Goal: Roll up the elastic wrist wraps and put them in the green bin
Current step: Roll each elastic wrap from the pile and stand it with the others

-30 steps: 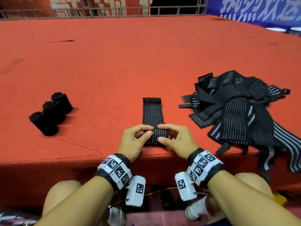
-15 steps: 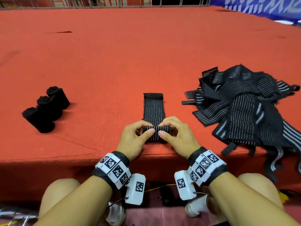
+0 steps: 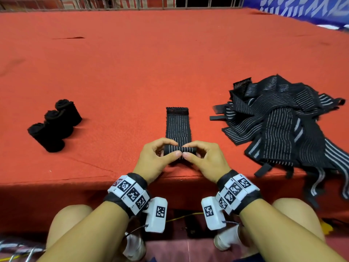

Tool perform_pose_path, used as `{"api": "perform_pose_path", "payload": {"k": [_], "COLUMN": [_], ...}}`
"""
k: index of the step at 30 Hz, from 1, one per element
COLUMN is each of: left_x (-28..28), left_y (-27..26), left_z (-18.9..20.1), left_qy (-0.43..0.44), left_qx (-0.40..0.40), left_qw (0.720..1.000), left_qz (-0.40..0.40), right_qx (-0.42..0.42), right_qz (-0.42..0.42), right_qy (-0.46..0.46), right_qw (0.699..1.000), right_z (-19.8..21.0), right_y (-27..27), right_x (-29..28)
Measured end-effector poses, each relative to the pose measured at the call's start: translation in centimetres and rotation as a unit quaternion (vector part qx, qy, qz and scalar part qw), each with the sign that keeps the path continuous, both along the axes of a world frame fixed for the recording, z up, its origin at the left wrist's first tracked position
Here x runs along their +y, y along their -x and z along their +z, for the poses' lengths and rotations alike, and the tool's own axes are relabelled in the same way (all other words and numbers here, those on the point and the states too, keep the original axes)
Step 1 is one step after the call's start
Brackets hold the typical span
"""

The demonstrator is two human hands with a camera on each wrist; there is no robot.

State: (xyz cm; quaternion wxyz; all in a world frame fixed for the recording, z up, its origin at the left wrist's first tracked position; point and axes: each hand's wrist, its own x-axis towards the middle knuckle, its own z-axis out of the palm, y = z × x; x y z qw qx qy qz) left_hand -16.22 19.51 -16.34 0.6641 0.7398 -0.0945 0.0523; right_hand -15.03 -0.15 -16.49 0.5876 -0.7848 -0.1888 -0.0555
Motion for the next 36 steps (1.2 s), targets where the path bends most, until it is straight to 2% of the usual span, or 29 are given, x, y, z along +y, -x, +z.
{"api": "perform_pose_path", "payload": {"k": [5,9,12,16,20,26,31,36], "left_x": [0.26,-0.01,-0.10,-0.11,-0.22,-0.16,-0.18,-0.36], "left_y": [-0.28,-0.18,-0.16,-0.09,0.17,0.29,0.20,0.12], "left_z": [-0.48,-0.46,-0.38,-0.29,0.01,0.20,-0.01,-0.02], "left_qy": [-0.039,-0.078,-0.085,-0.081,-0.099,-0.085,-0.055,-0.050], "left_qx": [-0.022,-0.037,-0.027,-0.010,-0.036,-0.022,-0.006,-0.008], "left_qw": [0.999,0.996,0.995,0.996,0.994,0.996,0.998,0.998], "left_qz": [-0.003,0.032,0.045,0.039,0.037,0.019,0.034,0.029], "right_qx": [0.012,0.021,0.032,-0.004,0.044,0.031,0.045,0.049], "right_qz": [0.013,0.024,0.050,0.040,0.030,0.009,0.058,0.052], "right_qy": [-0.019,0.007,-0.019,-0.020,-0.048,-0.042,-0.068,-0.064], "right_qw": [1.000,0.999,0.998,0.999,0.997,0.999,0.995,0.995], "right_z": [0.35,0.33,0.15,-0.19,0.11,0.03,0.32,0.17], "right_y": [-0.02,-0.18,-0.23,-0.30,0.03,-0.30,0.15,0.08], "right_x": [-0.13,-0.19,-0.24,-0.34,-0.13,-0.27,-0.41,-0.33]}}
